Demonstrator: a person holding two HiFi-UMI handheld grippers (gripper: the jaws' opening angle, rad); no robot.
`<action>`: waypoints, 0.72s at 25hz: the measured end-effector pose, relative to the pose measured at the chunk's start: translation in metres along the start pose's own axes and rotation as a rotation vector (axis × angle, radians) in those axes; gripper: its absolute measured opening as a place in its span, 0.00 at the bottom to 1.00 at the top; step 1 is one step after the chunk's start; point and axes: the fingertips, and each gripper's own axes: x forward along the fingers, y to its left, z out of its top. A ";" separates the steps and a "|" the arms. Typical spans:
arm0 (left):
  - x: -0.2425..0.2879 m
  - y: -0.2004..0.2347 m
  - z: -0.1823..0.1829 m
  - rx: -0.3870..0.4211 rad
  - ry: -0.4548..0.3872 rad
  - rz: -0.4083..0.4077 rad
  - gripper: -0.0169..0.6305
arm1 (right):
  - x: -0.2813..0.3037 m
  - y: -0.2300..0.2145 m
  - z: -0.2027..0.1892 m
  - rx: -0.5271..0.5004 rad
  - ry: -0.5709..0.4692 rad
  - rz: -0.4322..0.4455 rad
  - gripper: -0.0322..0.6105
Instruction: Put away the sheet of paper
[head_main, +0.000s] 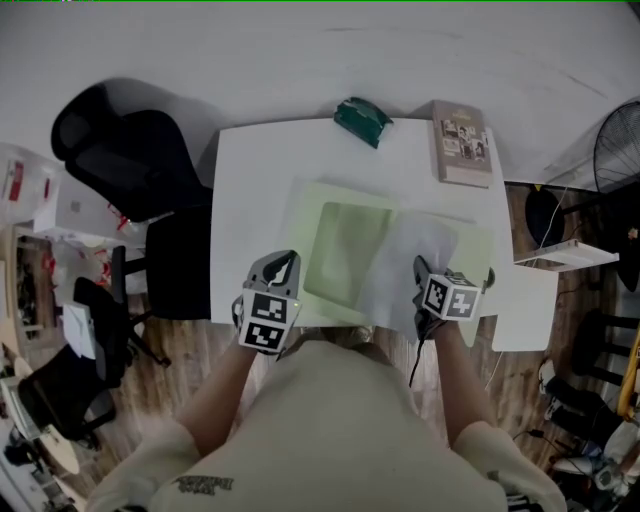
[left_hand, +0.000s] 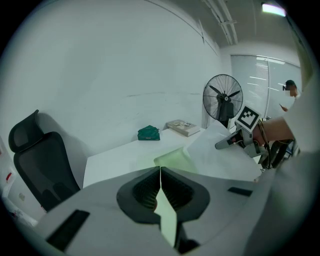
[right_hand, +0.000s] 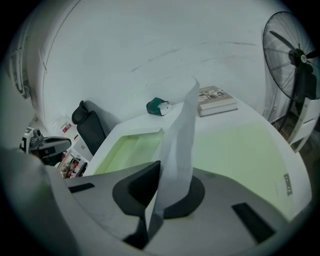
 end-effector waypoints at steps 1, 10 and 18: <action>0.002 0.001 -0.003 -0.003 0.008 -0.002 0.06 | 0.004 0.000 0.000 0.002 0.007 0.001 0.09; 0.012 0.008 -0.029 -0.023 0.070 -0.011 0.06 | 0.036 0.011 -0.009 0.004 0.066 0.022 0.09; 0.008 0.017 -0.038 -0.036 0.086 -0.003 0.06 | 0.069 0.037 -0.013 0.072 0.090 0.086 0.09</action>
